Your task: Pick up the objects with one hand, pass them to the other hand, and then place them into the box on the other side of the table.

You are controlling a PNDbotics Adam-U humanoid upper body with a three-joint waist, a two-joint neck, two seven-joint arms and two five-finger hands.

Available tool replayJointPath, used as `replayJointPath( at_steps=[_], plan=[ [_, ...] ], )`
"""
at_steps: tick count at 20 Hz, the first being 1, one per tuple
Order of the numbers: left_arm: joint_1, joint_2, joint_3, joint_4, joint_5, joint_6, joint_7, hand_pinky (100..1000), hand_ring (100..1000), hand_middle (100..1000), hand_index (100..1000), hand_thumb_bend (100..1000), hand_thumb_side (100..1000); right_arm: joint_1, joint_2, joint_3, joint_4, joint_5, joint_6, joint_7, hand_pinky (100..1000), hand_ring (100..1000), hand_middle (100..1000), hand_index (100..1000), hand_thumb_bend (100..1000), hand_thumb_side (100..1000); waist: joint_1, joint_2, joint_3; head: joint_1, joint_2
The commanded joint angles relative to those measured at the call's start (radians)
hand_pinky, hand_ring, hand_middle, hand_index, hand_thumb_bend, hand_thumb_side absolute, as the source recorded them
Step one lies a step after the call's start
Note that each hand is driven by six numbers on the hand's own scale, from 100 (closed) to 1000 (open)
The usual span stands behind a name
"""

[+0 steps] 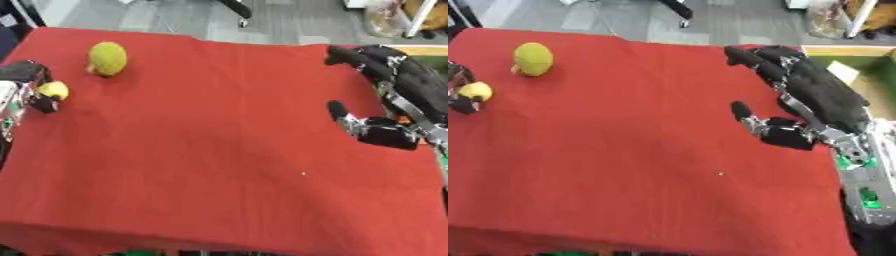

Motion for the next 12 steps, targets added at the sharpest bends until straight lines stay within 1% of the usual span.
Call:
replayJointPath(
  at_steps=[1,3,5,7,9,10,12],
  plan=[
    [-0.004,0.024,0.014,-0.037,0.052,-0.018,-0.011,640,516,481,578,123,100,-0.012,-0.003,0.0,-0.007,-0.01,-0.004,0.001,825,787,777,1000,145,100,0.016,-0.004,0.001,-0.001,-0.002],
    [0.001,0.027,0.013,-0.093,0.115,-0.039,-0.023,638,506,468,557,103,100,-0.012,-0.004,0.003,-0.006,-0.011,-0.005,0.002,825,786,777,1000,145,100,0.016,-0.004,0.002,-0.004,-0.002],
    [0.01,0.034,0.004,-0.182,0.213,-0.071,-0.048,642,501,460,544,100,100,-0.015,-0.005,0.006,-0.007,-0.014,-0.008,0.003,825,786,777,1000,149,100,0.016,-0.005,0.004,-0.006,-0.002],
    [0.021,0.047,-0.019,-0.284,0.322,-0.101,-0.083,649,502,459,539,100,100,-0.017,-0.006,0.01,-0.009,-0.016,-0.011,0.004,827,787,778,1000,163,100,0.017,-0.006,0.005,-0.006,-0.002],
    [0.033,0.06,-0.055,-0.389,0.444,-0.127,-0.125,653,501,457,535,100,100,-0.02,-0.007,0.016,-0.012,-0.018,-0.015,0.007,828,787,780,1000,173,100,0.018,-0.007,0.005,-0.007,-0.002],
    [0.039,0.067,-0.067,-0.426,0.492,-0.127,-0.144,653,501,457,535,100,100,-0.021,-0.007,0.017,-0.014,-0.018,-0.017,0.007,828,787,780,1000,173,100,0.018,-0.007,0.006,-0.008,-0.002],
    [0.046,0.077,-0.077,-0.467,0.543,-0.112,-0.167,653,501,457,535,100,100,-0.021,-0.007,0.019,-0.015,-0.019,-0.018,0.009,828,787,780,1000,173,100,0.018,-0.007,0.005,-0.008,-0.002]
  ],
)
